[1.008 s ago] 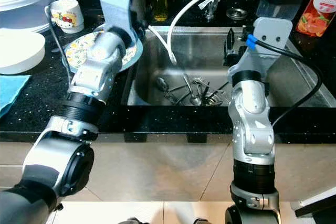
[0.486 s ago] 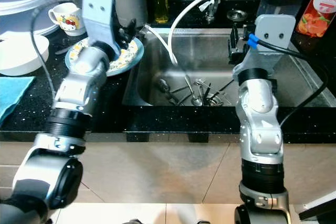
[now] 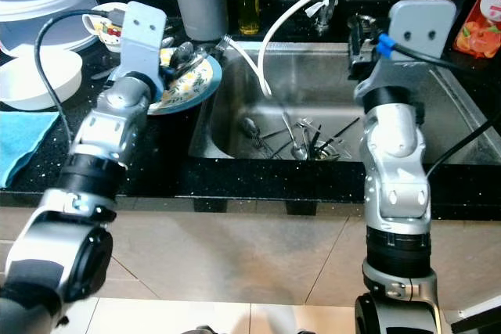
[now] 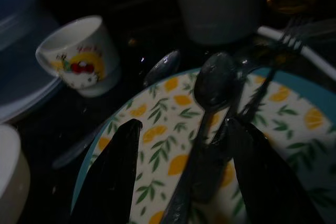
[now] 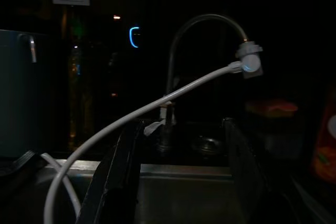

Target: Kitchen organization

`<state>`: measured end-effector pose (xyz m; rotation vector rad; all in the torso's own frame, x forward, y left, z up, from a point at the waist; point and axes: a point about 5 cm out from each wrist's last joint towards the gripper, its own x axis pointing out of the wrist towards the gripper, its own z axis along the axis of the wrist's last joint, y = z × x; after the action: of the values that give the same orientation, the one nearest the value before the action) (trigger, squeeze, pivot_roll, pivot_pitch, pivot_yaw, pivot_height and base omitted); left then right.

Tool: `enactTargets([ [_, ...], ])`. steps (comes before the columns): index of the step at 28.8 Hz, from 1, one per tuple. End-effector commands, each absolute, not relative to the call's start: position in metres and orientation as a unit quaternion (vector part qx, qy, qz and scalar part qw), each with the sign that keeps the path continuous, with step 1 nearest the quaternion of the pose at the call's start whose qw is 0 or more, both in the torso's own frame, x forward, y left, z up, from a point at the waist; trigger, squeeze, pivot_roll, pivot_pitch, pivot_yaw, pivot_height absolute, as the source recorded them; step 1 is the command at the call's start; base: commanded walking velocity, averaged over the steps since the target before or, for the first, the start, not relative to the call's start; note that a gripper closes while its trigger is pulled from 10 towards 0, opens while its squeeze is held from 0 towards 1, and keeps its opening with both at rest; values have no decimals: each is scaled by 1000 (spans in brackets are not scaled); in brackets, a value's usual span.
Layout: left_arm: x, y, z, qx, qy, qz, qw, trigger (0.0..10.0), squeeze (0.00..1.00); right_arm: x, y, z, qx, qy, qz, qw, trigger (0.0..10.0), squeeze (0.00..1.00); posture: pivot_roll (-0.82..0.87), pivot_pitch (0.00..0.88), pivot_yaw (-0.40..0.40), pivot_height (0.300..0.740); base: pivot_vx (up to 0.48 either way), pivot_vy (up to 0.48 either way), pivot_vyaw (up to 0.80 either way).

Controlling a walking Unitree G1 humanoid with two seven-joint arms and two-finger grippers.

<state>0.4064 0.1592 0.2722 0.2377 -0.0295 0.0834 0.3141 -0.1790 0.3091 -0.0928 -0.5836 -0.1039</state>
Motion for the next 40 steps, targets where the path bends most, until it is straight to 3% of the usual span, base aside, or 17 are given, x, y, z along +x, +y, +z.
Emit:
enactTargets([
  [1,409,165,269,106,10,50,993,10000,0,314,-177,306,-46,-287,-46,956,10000,0,105,64,65,740,0,0,0],
  [9,416,151,266,120,66,14,990,10000,0,315,-176,306,-46,-288,-44,955,10000,0,105,60,65,740,0,0,0],
  [17,423,157,264,30,98,34,994,10000,0,316,-172,309,-45,-291,-35,955,10000,0,92,65,67,740,0,0,0],
  [21,423,161,262,9,106,43,993,10000,0,317,-139,306,-72,-269,104,955,10000,0,87,65,68,740,0,0,0],
  [26,424,166,261,4,106,56,993,10000,0,316,-105,302,-80,-263,196,941,10000,0,94,60,43,740,0,0,0],
  [40,423,178,255,7,117,75,990,10000,0,320,-97,301,-63,-255,209,942,10000,0,104,76,23,740,0,0,0],
])
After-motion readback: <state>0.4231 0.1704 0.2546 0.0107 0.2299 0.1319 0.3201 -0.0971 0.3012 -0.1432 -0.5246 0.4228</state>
